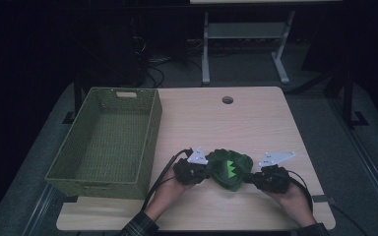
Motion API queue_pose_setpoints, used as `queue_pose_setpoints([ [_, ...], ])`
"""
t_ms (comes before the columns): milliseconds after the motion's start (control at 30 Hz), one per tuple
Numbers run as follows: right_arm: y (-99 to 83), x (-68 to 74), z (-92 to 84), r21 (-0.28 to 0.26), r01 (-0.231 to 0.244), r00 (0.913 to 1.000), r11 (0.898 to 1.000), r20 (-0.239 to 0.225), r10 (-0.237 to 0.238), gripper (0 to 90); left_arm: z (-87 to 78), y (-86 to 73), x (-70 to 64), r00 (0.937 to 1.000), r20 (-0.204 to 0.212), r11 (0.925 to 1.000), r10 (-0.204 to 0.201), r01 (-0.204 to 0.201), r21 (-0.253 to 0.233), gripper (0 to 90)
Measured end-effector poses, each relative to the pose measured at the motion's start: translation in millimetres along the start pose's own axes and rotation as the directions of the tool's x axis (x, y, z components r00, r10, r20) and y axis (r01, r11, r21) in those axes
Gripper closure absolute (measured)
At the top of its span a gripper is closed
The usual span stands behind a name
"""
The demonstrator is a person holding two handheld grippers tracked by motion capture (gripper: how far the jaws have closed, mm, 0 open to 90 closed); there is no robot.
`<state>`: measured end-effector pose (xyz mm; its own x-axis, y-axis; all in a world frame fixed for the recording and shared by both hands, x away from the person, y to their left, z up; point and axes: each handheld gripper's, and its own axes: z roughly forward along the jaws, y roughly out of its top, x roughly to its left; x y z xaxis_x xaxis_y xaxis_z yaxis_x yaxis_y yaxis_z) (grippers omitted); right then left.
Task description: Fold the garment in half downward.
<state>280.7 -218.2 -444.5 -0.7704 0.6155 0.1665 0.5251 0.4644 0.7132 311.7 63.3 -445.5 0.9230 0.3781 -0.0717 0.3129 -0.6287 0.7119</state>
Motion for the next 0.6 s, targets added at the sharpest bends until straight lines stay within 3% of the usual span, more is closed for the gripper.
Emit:
queue_pose_setpoints([
  [100,-3.7,2.2,5.9,0.021,-0.006,0.9999,1.000,-0.015,0.006,86.8,5.0,-5.0,-1.8,0.9997,0.016,0.9991,0.018,-0.018,0.038,87.5],
  [367,-9.2,4.1,21.2,0.098,0.009,0.9999,0.995,-0.007,-0.009,86.5,15.7,-10.8,-7.2,0.9993,0.028,0.9975,0.026,-0.028,0.064,87.5],
  [467,-8.9,6.5,19.3,0.095,0.011,0.9999,0.995,-0.002,-0.010,84.4,13.0,-10.7,-7.0,0.9994,0.031,0.9985,0.014,-0.015,0.053,86.5],
  [600,-9.3,8.1,8.4,0.040,0.002,0.9999,0.999,-0.016,-0.001,72.3,0.6,-8.5,-8.7,0.9998,0.019,0.9999,0.004,-0.004,0.014,79.4],
])
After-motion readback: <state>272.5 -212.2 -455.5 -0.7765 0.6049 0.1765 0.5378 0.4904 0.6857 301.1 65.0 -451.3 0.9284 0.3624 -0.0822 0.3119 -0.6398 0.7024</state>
